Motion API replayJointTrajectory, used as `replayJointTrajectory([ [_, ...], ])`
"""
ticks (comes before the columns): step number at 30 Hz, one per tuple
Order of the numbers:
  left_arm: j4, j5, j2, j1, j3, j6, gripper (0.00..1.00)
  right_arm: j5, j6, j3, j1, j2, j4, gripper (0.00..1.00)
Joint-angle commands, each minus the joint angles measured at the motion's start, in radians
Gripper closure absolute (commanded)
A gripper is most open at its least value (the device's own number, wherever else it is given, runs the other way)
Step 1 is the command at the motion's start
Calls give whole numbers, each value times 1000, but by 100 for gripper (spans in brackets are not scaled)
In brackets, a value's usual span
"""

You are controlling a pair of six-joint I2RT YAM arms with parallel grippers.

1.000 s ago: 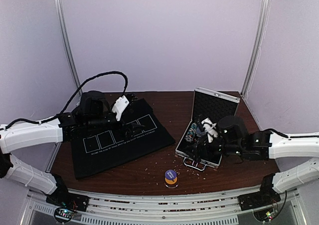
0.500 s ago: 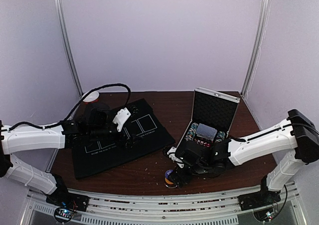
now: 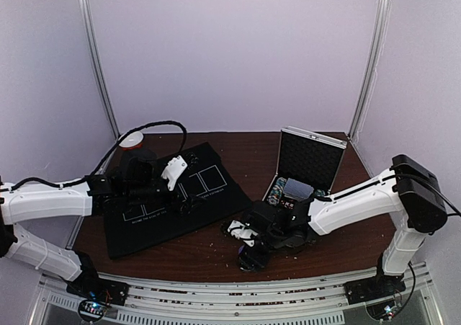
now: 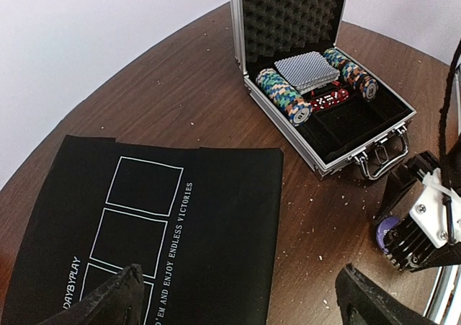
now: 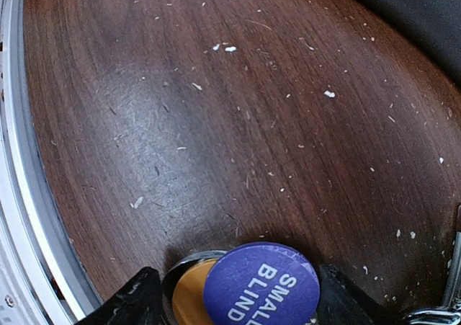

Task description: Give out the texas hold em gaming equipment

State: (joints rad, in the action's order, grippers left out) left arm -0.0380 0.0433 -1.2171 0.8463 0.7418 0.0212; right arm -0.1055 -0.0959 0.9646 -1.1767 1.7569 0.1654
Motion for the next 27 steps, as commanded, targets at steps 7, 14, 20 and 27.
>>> replayJointTrajectory([
  [7, 40, -10, 9, 2, -6, -6, 3, -57, 28, 5, 47, 14, 35, 40],
  [14, 40, -9, 10, 2, -3, -11, 3, -64, 18, -15, 52, -21, 57, 49],
  [20, 39, -5, 4, 1, 1, -13, 3, -39, 6, -28, 56, -57, 83, 47],
  [27, 40, -2, -2, 3, 5, -13, 3, -30, -4, -46, 59, -62, 86, 42],
])
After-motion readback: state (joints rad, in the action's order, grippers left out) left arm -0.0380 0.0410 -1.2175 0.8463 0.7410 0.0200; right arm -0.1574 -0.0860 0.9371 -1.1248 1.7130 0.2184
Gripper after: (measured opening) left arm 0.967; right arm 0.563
